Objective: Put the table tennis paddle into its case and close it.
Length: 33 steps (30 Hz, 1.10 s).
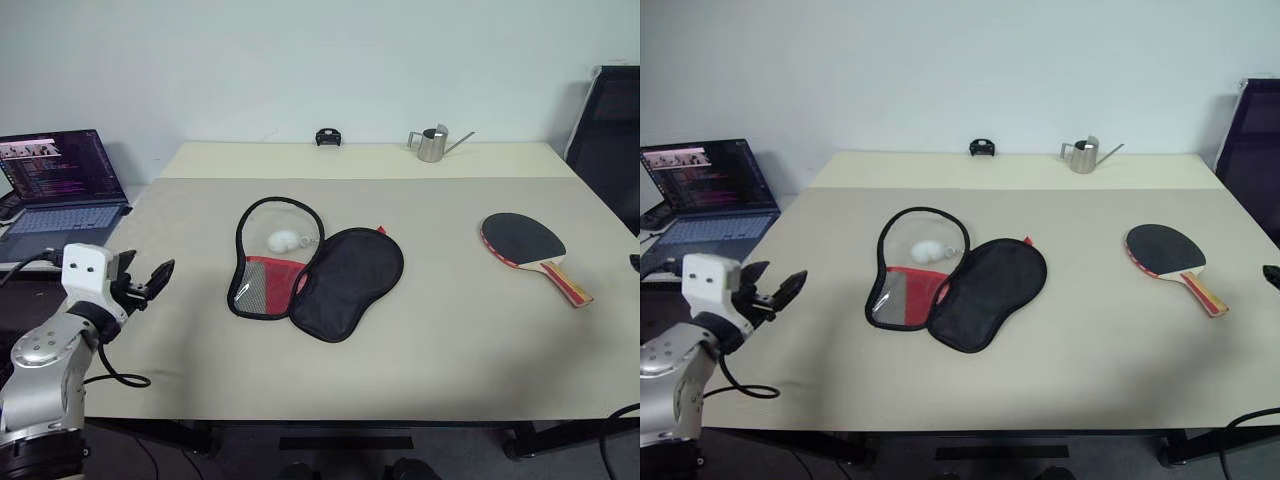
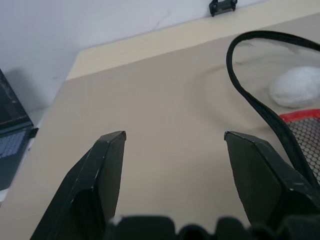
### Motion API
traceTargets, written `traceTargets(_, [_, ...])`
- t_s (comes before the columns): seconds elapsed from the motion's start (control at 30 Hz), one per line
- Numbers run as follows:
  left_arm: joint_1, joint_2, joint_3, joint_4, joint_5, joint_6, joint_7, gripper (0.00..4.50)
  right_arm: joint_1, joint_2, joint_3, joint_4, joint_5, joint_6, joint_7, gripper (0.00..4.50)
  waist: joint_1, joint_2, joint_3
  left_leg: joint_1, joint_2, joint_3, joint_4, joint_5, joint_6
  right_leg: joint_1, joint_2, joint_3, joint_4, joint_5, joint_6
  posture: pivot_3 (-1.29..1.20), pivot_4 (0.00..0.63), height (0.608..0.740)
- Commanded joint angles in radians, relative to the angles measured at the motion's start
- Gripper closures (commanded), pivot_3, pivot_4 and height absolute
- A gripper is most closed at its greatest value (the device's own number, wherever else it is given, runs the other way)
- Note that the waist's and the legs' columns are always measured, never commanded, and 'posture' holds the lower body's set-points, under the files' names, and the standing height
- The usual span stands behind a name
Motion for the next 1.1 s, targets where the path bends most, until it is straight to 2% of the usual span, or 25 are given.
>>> traceTargets(0.03, [-0.019, 0.001, -0.012, -0.010, 0.002, -0.029, -0.015, 1.06, -0.036, -0.039, 0.002, -0.023, -0.015, -0.006, -0.009, 0.60, 0.000, 0.000, 0.000, 0.000, 0.000, 0.000, 0.000, 0.000, 0.000, 0.000, 0.000, 0.001, 0.000, 0.000, 0.000, 0.00, 0.150, 0.740])
traceTargets(0.37, [-0.061, 0.015, -0.013, 0.023, -0.029, -0.043, -0.082, 1.06, -0.056, -0.034, 0.011, -0.092, -0.015, 0.004, 0.049, 0.60, -0.001, 0.000, 0.000, 0.001, 0.000, 0.002, 0.000, 0.000, 0.000, 0.000, 0.000, 0.002, 0.000, 0.000, 0.000, 0.00, 0.150, 0.740])
traceTargets(0.6, [-0.064, 0.050, 0.025, 0.061, -0.027, -0.085, -0.097, 1.06, -0.009, 0.049, 0.049, -0.250, 0.015, 0.078, 0.209, 0.60, -0.002, 0.000, 0.000, 0.001, 0.001, 0.002, 0.000, 0.000, 0.000, 0.000, 0.001, 0.002, 0.000, 0.000, 0.000, 0.00, 0.150, 0.740])
traceTargets(0.67, [-0.078, 0.062, 0.024, 0.080, -0.031, -0.089, -0.105, 1.06, 0.005, 0.077, 0.056, -0.328, 0.036, 0.140, 0.241, 0.60, -0.002, 0.000, 0.000, 0.002, 0.001, 0.002, 0.000, 0.000, 0.000, 0.000, 0.001, 0.002, 0.001, 0.001, -0.001, 0.00, 0.150, 0.740])
traceTargets(0.83, [-0.175, 0.070, -0.042, 0.117, -0.050, -0.081, -0.199, 1.06, 0.134, 0.125, 0.096, -0.736, 0.133, 0.345, 0.339, 0.60, 0.008, 0.000, 0.000, 0.001, 0.001, 0.001, 0.000, 0.000, 0.000, -0.001, 0.001, 0.001, 0.001, 0.001, -0.001, 0.00, 0.150, 0.740])
traceTargets(0.97, [-0.240, 0.060, -0.089, 0.088, -0.081, -0.036, -0.272, 1.06, 0.239, 0.176, 0.124, -1.043, 0.215, 0.501, 0.321, 0.60, 0.019, 0.000, 0.000, -0.001, 0.001, -0.002, 0.001, 0.000, 0.000, -0.001, 0.000, -0.002, 0.000, 0.001, -0.001, 0.00, 0.150, 0.740])
traceTargets(1.1, [-0.262, 0.058, -0.138, 0.036, -0.122, 0.022, -0.342, 1.06, 0.309, 0.249, 0.156, -1.261, 0.290, 0.632, 0.260, 0.60, 0.022, 0.000, 0.000, -0.002, 0.001, -0.004, 0.001, 0.000, 0.000, -0.001, 0.000, -0.003, 0.000, 0.001, -0.001, 0.00, 0.150, 0.740])
